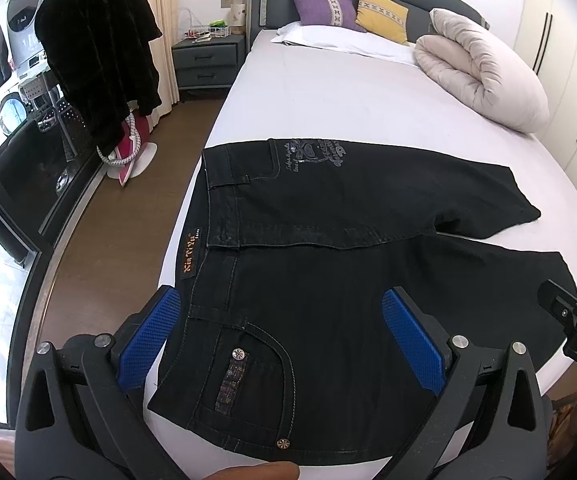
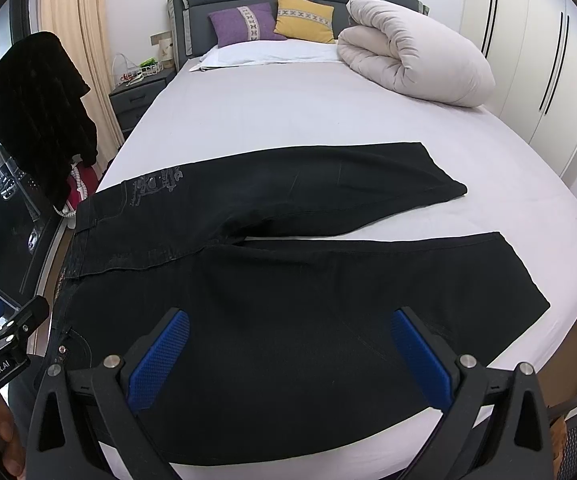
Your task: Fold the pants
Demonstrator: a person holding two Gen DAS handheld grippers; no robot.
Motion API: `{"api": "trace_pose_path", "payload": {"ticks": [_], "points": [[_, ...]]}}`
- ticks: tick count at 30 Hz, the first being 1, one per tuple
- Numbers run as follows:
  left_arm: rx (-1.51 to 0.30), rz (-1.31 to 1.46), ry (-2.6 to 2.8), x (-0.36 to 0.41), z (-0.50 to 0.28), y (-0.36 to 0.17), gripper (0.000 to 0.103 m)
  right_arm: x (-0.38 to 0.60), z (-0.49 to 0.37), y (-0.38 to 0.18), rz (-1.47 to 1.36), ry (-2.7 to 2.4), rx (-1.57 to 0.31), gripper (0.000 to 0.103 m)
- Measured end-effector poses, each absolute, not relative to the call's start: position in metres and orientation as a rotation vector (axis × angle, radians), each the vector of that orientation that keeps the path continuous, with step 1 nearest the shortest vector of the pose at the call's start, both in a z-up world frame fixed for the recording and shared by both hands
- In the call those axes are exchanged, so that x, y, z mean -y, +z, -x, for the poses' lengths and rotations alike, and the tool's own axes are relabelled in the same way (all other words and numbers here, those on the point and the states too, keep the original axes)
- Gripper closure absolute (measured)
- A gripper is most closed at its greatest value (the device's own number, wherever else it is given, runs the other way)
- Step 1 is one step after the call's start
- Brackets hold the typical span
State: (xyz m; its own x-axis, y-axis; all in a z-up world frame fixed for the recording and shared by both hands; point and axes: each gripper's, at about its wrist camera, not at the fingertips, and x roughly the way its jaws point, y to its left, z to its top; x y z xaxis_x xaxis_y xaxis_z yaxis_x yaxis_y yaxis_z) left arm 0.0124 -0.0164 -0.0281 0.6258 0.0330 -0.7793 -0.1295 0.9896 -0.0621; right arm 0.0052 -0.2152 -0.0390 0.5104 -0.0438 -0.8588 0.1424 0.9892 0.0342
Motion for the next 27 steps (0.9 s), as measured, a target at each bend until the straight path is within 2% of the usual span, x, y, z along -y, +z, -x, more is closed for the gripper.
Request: {"api": "trace_pose_path", "payload": {"ticks": [27], "points": [[-0.897,0.113,0.089,0.0173,-0.0115,-0.0304,0.000,0.2131,-0.0047,-0.0403,-0.104,-0.111,-1.032,0.000]]}}
